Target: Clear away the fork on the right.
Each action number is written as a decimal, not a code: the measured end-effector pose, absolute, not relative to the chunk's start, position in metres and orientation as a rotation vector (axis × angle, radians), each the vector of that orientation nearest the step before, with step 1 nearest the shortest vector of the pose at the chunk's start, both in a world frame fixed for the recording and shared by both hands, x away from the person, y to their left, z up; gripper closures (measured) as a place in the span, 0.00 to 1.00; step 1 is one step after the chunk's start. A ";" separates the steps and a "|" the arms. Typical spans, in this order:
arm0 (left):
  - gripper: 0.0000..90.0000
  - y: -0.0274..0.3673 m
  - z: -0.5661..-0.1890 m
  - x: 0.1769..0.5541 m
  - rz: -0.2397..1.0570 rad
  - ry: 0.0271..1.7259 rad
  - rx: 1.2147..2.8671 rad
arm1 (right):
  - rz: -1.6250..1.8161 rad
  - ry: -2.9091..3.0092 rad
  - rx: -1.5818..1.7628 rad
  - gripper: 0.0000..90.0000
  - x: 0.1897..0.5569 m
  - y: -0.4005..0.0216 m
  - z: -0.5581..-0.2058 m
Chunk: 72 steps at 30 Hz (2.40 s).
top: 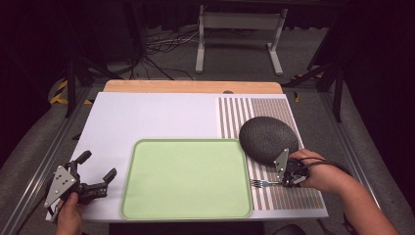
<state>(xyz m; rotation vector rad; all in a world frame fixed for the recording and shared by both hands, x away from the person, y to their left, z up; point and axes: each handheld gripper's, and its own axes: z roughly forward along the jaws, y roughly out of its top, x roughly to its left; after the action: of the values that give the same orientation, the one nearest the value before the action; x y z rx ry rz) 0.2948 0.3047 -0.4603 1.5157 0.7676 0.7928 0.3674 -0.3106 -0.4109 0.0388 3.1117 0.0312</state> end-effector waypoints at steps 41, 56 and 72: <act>0.00 0.305 -0.460 0.295 0.790 0.770 1.511 | 0.220 2.991 0.092 0.87 0.379 -0.237 -0.348; 0.00 0.306 -0.460 0.295 0.788 0.764 1.510 | 0.266 2.994 0.106 0.87 0.384 -0.198 -0.347; 0.00 0.306 -0.460 0.295 0.786 0.759 1.510 | 0.400 2.993 0.517 0.87 0.382 -0.170 -0.348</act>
<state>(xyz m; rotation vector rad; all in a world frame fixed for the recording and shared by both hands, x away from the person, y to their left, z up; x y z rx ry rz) 0.2949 0.3058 -0.4600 1.5101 0.7588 0.7864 0.3824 -0.1701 -0.3483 0.5169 2.9932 0.3999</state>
